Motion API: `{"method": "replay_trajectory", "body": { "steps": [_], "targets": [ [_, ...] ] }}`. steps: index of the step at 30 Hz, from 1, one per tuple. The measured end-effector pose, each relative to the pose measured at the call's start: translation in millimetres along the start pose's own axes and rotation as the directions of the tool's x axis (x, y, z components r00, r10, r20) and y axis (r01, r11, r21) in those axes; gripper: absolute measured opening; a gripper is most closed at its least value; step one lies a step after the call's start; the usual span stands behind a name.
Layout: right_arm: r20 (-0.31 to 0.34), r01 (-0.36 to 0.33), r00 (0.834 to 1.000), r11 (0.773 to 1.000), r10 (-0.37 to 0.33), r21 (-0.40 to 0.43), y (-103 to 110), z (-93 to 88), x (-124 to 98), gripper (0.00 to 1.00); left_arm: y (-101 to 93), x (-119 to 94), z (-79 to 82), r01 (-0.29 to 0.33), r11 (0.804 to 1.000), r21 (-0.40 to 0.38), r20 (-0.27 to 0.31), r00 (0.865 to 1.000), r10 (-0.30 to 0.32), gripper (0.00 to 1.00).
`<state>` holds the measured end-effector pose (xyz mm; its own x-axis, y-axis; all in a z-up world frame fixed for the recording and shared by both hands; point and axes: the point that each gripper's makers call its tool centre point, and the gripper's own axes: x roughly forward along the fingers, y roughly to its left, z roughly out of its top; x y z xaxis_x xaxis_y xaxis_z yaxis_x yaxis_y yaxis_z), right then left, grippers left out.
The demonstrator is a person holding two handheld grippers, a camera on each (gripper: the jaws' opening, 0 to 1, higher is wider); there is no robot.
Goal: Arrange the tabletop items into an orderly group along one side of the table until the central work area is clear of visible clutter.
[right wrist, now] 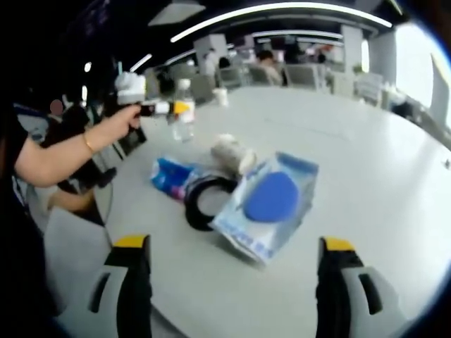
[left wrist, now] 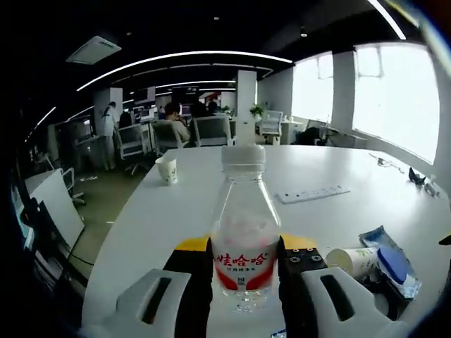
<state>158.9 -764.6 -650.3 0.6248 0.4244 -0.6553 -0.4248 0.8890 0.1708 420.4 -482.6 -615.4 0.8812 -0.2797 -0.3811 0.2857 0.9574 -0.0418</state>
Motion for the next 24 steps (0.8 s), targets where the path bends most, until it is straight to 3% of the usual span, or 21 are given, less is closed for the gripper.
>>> {"method": "replay_trajectory", "body": {
  "steps": [9, 24],
  "targets": [
    [-0.013, 0.003, 1.000, 1.000, -0.003, 0.002, 0.0, 1.0, 6.2, 0.96, 25.2, 8.6, -3.7, -0.047, 0.999, -0.026, 0.020, 0.999, 0.048, 0.34],
    [-0.040, 0.017, 0.999, 1.000, -0.016, 0.014, -4.1, -4.2, 15.2, 0.96, 40.1, 25.1, -8.7, -0.069, 0.998, -0.007, 0.108, 0.992, 0.070, 0.34]
  ]
}}
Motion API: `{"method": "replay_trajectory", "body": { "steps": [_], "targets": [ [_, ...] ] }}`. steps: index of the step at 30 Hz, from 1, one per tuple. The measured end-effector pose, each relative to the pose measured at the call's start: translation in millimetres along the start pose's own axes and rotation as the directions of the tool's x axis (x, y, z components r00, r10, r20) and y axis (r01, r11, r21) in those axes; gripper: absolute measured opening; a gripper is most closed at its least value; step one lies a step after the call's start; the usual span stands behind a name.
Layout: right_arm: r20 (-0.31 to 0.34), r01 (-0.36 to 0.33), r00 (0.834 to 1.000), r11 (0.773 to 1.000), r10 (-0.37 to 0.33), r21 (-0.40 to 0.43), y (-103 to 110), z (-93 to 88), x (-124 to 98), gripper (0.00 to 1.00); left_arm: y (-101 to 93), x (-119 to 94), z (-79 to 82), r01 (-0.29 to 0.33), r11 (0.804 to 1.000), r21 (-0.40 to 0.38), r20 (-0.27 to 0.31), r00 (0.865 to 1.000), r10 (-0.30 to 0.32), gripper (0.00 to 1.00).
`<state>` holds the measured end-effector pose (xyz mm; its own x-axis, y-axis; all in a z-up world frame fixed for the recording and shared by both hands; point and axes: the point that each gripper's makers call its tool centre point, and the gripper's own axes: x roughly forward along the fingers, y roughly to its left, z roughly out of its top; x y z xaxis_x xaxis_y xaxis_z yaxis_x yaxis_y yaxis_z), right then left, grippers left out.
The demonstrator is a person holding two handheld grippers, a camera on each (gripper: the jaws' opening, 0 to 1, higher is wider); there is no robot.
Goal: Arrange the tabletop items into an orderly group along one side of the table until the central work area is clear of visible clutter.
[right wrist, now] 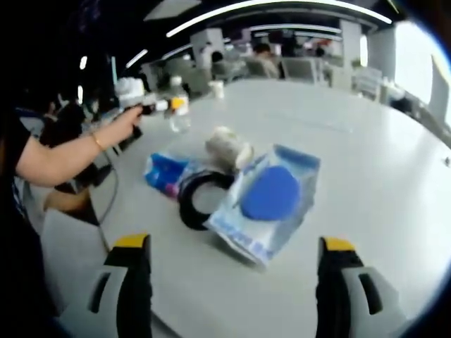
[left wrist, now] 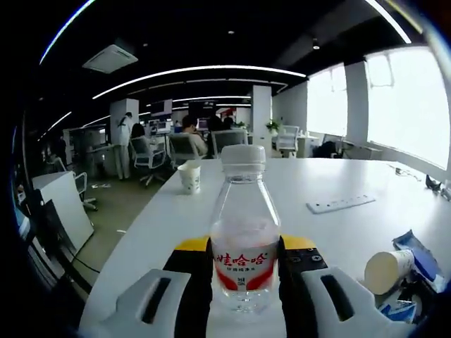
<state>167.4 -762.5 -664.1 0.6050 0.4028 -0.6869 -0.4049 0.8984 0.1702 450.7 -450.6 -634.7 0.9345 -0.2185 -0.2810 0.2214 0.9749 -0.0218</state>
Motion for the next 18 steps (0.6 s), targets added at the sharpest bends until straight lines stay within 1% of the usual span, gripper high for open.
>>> {"method": "replay_trajectory", "body": {
  "steps": [3, 6, 7, 8, 9, 11, 16, 18],
  "targets": [
    [0.000, 0.006, 1.000, 1.000, -0.006, 0.002, -1.9, -0.2, 0.7, 0.96, -2.9, -4.2, -1.6, -0.005, 1.000, 0.014, 0.014, 1.000, 0.005, 0.34],
    [-0.001, 0.007, 1.000, 1.000, -0.007, 0.009, -2.5, -1.4, 1.2, 0.96, -4.6, -5.5, -6.5, -0.002, 1.000, 0.018, 0.008, 1.000, 0.002, 0.34],
    [-0.002, 0.007, 1.000, 1.000, -0.007, 0.009, -2.4, -1.8, 1.1, 0.96, -5.0, -5.6, -1.5, -0.002, 1.000, 0.016, 0.051, 0.999, 0.001, 0.34],
    [-0.004, 0.008, 1.000, 1.000, -0.008, 0.007, -2.4, -2.4, 1.1, 0.96, -6.4, -10.1, -8.6, 0.000, 1.000, 0.010, 0.014, 1.000, 0.000, 0.34],
    [-0.004, 0.008, 1.000, 1.000, -0.008, 0.005, -2.2, -2.7, 1.0, 0.96, -6.4, -9.4, -6.7, 0.000, 1.000, 0.009, 0.024, 1.000, -0.001, 0.34],
    [-0.005, 0.007, 1.000, 1.000, -0.006, 0.006, -1.7, -3.4, 1.0, 0.96, -8.1, -10.6, -6.7, -0.003, 1.000, 0.008, 0.024, 1.000, 0.003, 0.34],
    [-0.004, 0.001, 1.000, 1.000, -0.001, 0.007, 0.0, -3.9, 1.5, 0.96, -9.7, -10.7, -7.1, -0.011, 0.999, 0.033, 0.017, 1.000, 0.010, 0.34],
    [-0.001, -0.001, 1.000, 1.000, 0.001, 0.008, 0.5, -3.6, 1.6, 0.96, -8.2, -10.5, -7.4, -0.019, 0.999, 0.027, 0.013, 1.000, 0.018, 0.34]
  ]
}}
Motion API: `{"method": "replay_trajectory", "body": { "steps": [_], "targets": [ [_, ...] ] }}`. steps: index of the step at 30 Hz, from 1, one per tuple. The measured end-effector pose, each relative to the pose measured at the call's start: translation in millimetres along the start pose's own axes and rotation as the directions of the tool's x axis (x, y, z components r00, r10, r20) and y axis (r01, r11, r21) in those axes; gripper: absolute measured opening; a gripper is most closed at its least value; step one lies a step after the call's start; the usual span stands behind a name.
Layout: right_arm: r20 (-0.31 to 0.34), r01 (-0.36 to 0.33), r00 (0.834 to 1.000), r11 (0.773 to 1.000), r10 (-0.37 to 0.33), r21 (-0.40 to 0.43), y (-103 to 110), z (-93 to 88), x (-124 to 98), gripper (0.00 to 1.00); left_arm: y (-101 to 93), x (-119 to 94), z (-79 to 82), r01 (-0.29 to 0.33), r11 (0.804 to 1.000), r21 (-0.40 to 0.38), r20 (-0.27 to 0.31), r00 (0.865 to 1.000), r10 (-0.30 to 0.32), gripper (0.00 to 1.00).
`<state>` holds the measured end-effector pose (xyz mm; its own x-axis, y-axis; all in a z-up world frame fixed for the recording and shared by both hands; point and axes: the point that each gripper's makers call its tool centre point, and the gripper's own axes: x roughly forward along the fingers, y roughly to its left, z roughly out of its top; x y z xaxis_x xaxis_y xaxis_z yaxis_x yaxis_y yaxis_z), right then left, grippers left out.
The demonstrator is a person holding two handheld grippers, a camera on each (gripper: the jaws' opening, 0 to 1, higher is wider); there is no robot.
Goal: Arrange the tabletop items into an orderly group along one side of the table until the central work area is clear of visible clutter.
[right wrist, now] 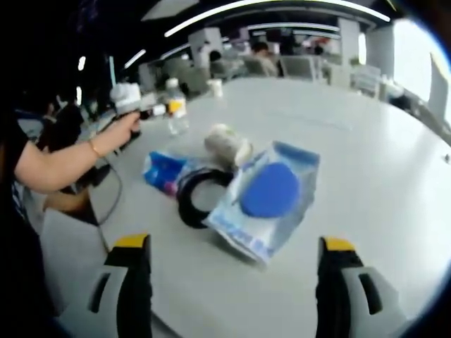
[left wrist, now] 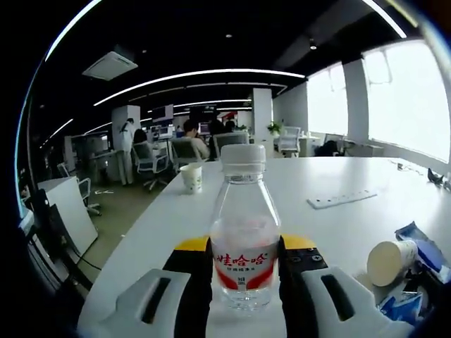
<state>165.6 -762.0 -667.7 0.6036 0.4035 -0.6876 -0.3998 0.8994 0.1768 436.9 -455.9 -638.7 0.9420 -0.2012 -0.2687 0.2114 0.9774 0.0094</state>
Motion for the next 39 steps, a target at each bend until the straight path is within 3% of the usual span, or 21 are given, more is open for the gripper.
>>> {"method": "replay_trajectory", "body": {
  "steps": [4, 8, 12, 34, 37, 39],
  "targets": [
    [0.000, -0.002, 1.000, 1.000, 0.002, 0.001, -0.1, -0.6, 0.2, 0.95, 2.7, -0.6, -1.2, -0.030, 0.999, -0.020, 0.001, 1.000, 0.030, 0.34],
    [0.003, -0.006, 1.000, 1.000, 0.006, 0.002, 0.8, -0.4, 0.4, 0.95, 0.1, -2.4, -2.5, -0.036, 0.999, 0.010, -0.001, 0.999, 0.036, 0.34],
    [0.001, -0.006, 1.000, 1.000, 0.006, -0.001, 1.6, -0.5, 0.2, 0.95, 7.0, -5.2, -4.5, -0.052, 0.998, -0.032, 0.008, 0.999, 0.052, 0.35],
    [0.005, -0.014, 1.000, 1.000, 0.014, -0.004, 2.9, 0.7, -1.5, 0.95, 8.2, -10.1, -9.0, -0.042, 0.999, -0.029, -0.022, 0.999, 0.041, 0.36],
    [0.010, -0.016, 1.000, 1.000, 0.016, -0.011, 2.4, 2.4, -0.9, 0.95, 8.0, -7.1, -9.0, -0.031, 0.999, -0.027, -0.039, 0.999, 0.030, 0.37],
    [0.017, -0.017, 1.000, 1.000, 0.017, -0.014, 2.3, 5.0, -0.4, 0.95, 9.1, -6.8, -8.1, -0.032, 0.999, -0.022, -0.040, 0.999, 0.031, 0.44]
  ]
}}
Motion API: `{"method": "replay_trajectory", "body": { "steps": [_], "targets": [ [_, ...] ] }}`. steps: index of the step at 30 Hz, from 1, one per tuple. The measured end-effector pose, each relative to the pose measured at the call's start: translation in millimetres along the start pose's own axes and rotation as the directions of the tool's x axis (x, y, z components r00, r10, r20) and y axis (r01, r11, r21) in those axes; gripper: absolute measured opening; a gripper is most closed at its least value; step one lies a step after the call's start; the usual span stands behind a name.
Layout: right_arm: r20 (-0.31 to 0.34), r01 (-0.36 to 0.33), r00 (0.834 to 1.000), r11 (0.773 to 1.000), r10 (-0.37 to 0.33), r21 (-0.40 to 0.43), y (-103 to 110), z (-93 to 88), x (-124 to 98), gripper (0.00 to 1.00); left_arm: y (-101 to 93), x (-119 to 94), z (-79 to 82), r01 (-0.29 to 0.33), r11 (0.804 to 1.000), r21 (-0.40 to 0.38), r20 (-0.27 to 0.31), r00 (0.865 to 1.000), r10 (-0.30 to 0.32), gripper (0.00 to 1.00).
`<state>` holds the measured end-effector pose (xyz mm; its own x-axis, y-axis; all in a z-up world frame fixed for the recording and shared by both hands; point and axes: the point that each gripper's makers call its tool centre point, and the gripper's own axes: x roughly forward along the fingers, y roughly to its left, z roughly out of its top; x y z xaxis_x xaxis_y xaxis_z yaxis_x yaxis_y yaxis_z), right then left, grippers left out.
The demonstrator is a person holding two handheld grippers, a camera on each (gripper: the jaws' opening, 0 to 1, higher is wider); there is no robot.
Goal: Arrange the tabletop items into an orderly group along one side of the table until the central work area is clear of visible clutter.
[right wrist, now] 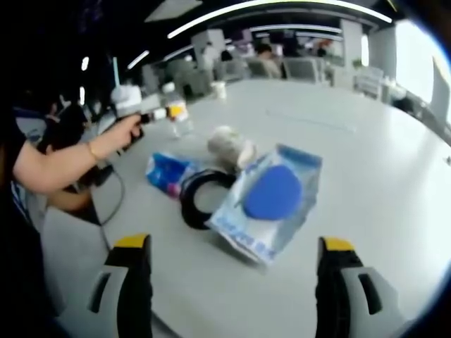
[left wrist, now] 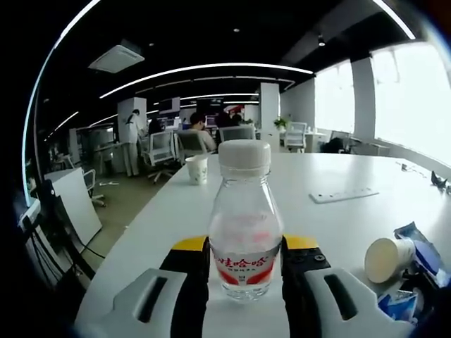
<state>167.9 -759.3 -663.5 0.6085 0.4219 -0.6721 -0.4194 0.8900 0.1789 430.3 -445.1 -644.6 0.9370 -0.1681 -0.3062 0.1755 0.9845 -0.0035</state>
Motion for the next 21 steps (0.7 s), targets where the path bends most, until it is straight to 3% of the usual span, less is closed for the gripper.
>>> {"method": "replay_trajectory", "body": {
  "steps": [8, 13, 17, 21],
  "targets": [
    [0.037, -0.007, 0.999, 1.000, 0.008, -0.025, 2.1, 8.3, 2.0, 0.96, -4.3, -7.6, 9.7, 0.032, 0.999, 0.002, -0.004, 0.999, -0.032, 0.73],
    [0.045, -0.014, 0.999, 0.999, 0.015, -0.030, 3.1, 10.7, 2.6, 0.96, -17.0, -15.8, 16.6, 0.087, 0.996, 0.031, 0.008, 0.996, -0.088, 0.89],
    [0.049, -0.016, 0.999, 0.999, 0.017, -0.030, 3.7, 11.2, 2.3, 0.96, -30.9, -21.0, 18.8, 0.148, 0.988, 0.033, 0.009, 0.989, -0.148, 0.99],
    [0.050, -0.018, 0.999, 1.000, 0.019, -0.026, 4.2, 10.6, 1.8, 0.96, -42.5, -28.0, 19.3, 0.190, 0.980, 0.055, 0.010, 0.982, -0.191, 1.00]
  ]
}}
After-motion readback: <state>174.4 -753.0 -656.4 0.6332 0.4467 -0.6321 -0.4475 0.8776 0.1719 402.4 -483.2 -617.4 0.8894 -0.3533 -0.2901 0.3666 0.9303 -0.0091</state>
